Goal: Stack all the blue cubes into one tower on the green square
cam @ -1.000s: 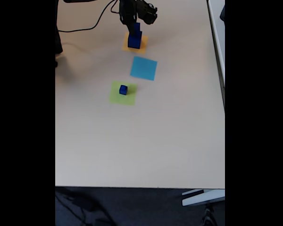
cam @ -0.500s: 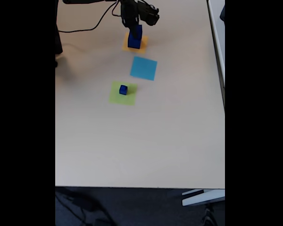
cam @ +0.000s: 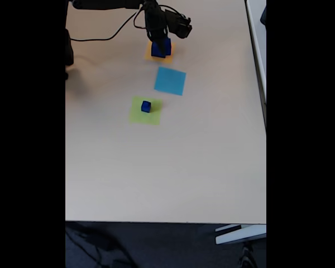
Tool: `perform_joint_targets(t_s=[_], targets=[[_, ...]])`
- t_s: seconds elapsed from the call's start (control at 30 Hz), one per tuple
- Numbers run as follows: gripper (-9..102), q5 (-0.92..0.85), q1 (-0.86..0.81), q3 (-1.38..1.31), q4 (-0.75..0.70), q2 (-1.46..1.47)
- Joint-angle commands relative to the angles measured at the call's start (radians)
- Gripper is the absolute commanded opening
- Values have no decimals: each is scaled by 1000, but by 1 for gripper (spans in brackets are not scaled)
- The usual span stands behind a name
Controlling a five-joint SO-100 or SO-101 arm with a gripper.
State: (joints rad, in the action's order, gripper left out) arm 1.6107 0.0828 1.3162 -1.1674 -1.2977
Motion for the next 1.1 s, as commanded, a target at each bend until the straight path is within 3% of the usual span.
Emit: perform_joint_targets(t_s=[0.0,1.07], targets=[[5,-34,-41,-89,-6,-80],[6,-34,-192,-348,38,293]])
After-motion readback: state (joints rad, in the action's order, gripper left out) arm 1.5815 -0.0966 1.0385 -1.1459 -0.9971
